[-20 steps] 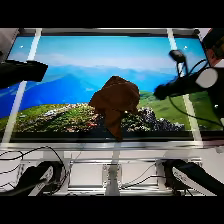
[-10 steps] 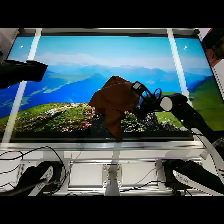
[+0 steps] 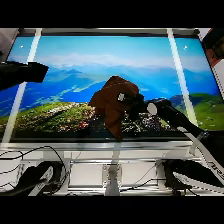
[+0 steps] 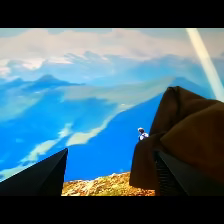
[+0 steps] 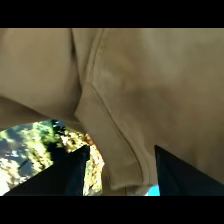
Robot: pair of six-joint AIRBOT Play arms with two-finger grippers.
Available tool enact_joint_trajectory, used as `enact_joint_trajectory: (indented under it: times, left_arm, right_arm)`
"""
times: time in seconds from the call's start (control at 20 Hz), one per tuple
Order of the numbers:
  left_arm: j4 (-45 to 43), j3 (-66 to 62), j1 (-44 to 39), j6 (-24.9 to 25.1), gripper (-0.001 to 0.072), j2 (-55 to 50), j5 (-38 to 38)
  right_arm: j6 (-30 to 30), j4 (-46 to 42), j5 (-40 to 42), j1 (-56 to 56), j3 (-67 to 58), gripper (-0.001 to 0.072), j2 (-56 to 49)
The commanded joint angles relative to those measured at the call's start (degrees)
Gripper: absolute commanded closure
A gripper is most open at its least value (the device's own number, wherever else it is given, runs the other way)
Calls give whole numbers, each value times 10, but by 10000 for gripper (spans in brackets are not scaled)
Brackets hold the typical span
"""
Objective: Fold the clothes and pants, and hang the long-sleeved shirts on hangers.
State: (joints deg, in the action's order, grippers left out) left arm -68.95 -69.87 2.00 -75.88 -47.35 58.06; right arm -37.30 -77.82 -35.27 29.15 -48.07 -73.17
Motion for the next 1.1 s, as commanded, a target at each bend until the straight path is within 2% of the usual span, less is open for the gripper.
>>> enact_joint_trajectory:
  times: [0.0, 0.05, 0.15, 0.2, 0.25, 0.3, 0.35, 0.45, 0.6, 0.75, 0.85, 1.05]
  left_arm:
    - [0, 1, 0, 0, 118, -8, 0]
    - [0, 1, 0, 0, 118, -12, 0]
    - [0, 1, 0, 0, 118, -22, 0]
    - [0, 1, 0, 0, 117, -27, 0]
    - [0, 1, 0, 0, 118, -33, 0]
    - [2, 1, 0, 0, 118, -38, 0]
    - [6, 1, 0, 0, 118, -43, 0]
    - [13, 1, 0, 0, 118, -48, 0]
    - [27, 1, 0, 0, 118, -46, 0]
    - [61, 1, 0, 0, 118, -46, 0]
    - [85, 1, 0, 0, 118, -47, 0]
    - [112, 22, -11, 0, 119, -47, 2]
  right_arm:
    - [25, -1, 25, 7, 0, 225, -37]
    - [25, -2, 44, 9, 0, 235, -42]
    - [18, -3, 108, 9, 0, 350, -43]
    - [18, -3, 134, 9, 0, 451, -43]
    - [18, -3, 150, 8, -1, 597, -43]
    - [18, -3, 156, 8, -3, 695, -43]
    - [17, -4, 154, 8, -8, 695, -43]
    - [-24, -5, 159, 7, -27, 695, -28]
    - [-145, -6, 172, -36, -78, 696, 28]
    - [-261, -5, 148, -144, -122, 696, 83]
    - [-311, -5, 84, -239, -131, 696, 108]
    - [-327, -5, -120, -424, -126, 696, 103]
